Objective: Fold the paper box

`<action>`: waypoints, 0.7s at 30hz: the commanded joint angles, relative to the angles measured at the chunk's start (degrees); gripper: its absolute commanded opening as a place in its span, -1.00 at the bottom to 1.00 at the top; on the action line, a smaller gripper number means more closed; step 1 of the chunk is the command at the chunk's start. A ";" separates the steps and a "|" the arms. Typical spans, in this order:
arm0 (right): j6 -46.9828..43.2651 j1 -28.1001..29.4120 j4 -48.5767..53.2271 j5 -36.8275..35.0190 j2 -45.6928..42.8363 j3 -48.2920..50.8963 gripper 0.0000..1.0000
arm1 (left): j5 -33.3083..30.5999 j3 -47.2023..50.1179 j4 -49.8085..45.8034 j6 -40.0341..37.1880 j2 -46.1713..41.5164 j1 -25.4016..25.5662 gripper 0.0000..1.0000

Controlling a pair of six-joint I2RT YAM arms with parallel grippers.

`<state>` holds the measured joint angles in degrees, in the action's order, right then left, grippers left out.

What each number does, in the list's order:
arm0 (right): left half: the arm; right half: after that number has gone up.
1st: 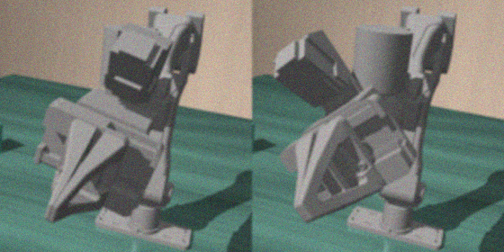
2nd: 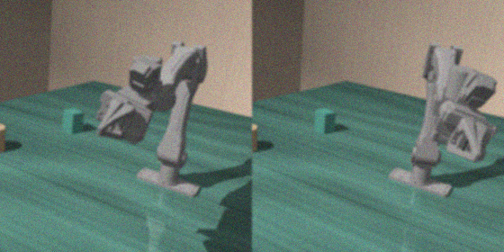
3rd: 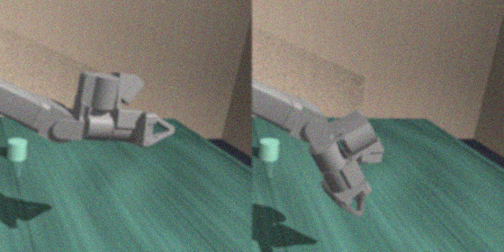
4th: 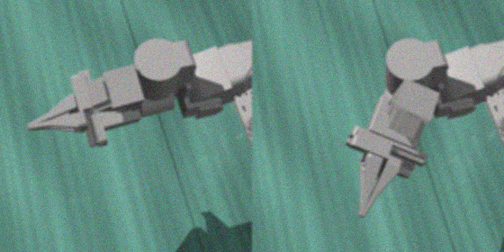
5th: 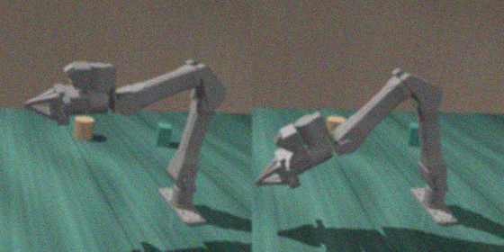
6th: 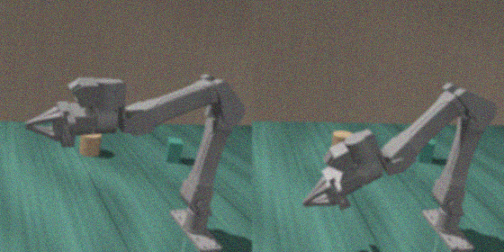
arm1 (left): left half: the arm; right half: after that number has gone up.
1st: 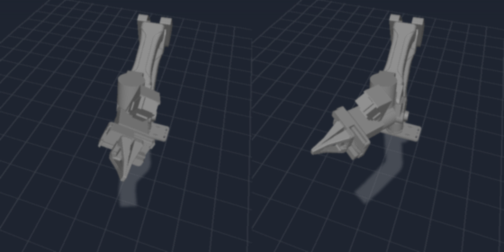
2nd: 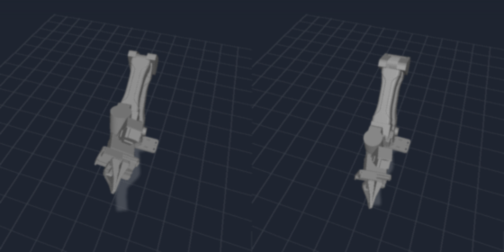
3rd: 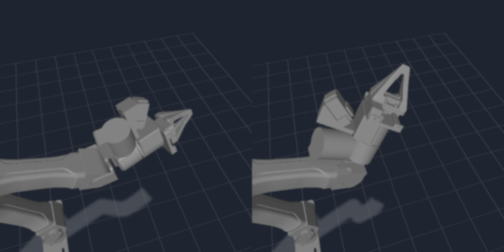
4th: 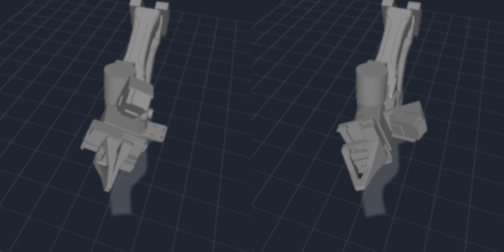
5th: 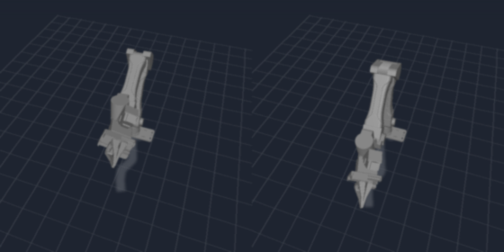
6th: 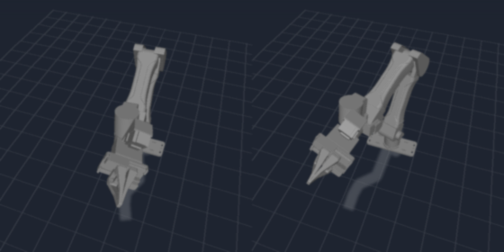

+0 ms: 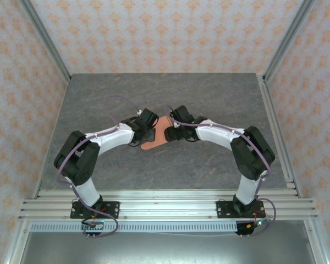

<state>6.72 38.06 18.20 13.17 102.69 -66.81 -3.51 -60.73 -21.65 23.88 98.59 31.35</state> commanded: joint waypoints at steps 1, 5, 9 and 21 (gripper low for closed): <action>-1.95 -1.11 2.40 1.17 1.08 -1.95 0.31 | -0.95 0.35 -3.49 -1.13 2.79 -0.29 0.03; -1.32 -1.68 2.61 4.60 2.14 -2.27 0.32 | -0.61 0.30 -3.27 -0.99 2.97 -0.29 0.03; -0.10 -1.69 2.17 8.12 3.21 -2.34 0.30 | -0.35 0.26 -3.17 -0.98 3.21 -0.29 0.03; 2.63 -2.42 4.52 10.62 4.93 -2.11 0.16 | 0.61 -0.49 -2.78 -0.42 4.32 -0.31 0.02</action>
<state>8.21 35.97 19.77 21.96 105.41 -68.16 -3.51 -61.80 -21.45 23.90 99.66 31.33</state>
